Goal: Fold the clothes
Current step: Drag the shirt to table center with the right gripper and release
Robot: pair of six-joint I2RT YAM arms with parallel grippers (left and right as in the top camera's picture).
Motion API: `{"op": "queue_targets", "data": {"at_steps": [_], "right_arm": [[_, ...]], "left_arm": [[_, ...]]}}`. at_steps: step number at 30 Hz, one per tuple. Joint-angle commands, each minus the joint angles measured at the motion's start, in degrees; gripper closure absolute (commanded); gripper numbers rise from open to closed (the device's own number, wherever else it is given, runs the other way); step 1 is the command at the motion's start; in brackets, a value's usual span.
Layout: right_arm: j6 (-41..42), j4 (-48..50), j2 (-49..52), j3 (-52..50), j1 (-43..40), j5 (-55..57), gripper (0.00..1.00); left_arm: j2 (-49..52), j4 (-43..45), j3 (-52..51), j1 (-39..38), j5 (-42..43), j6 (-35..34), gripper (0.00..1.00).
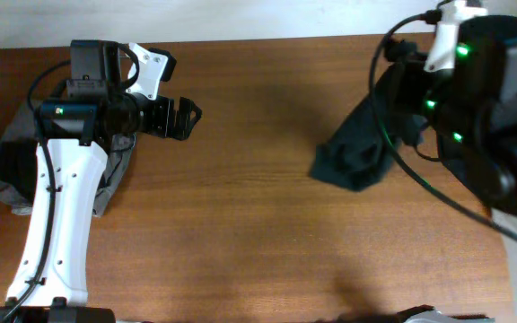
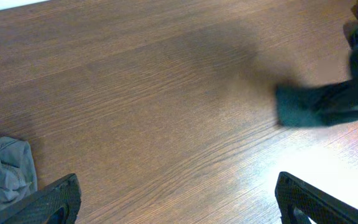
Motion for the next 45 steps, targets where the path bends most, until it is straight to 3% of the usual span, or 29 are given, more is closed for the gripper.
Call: {"op": "queue_targets", "data": {"at_steps": [1, 11, 15, 22, 29, 36, 41, 45], "right_arm": [[-2.56, 1.16, -1.27, 2.27, 0.20, -5.90, 0.96], [-2.62, 3.30, 15.02, 2.27, 3.30, -22.99, 0.96], [-4.70, 4.39, 18.32, 2.27, 5.55, -20.26, 0.94], [-4.68, 2.29, 16.57, 2.29, 1.64, -12.85, 0.96], [-7.91, 9.44, 15.89, 2.27, 1.44, -42.12, 0.96], [-3.56, 25.00, 15.89, 2.29, 9.70, -47.84, 0.96], [-3.56, 24.02, 15.89, 2.27, 12.07, -45.27, 0.96], [-3.85, 9.51, 15.89, 2.27, 7.32, -23.19, 0.96]], "left_arm": [[0.20, 0.15, 1.20, -0.07, 0.83, 0.74, 0.01], [0.20, 0.35, 1.20, -0.07, 0.81, 0.74, 0.01], [0.17, 0.33, 1.20, -0.07, 0.81, 0.74, 0.01], [0.20, 0.39, 1.20, -0.07, 0.79, 0.76, 0.01], [0.20, 1.05, 1.20, -0.07, 0.22, 0.76, 0.01], [0.20, 0.96, 1.20, -0.07, -8.50, 0.72, 0.01], [0.20, 0.70, 1.20, -0.07, -8.87, 0.74, 0.01], [0.17, 0.61, 1.22, -0.07, -8.85, 0.74, 0.00]]}}
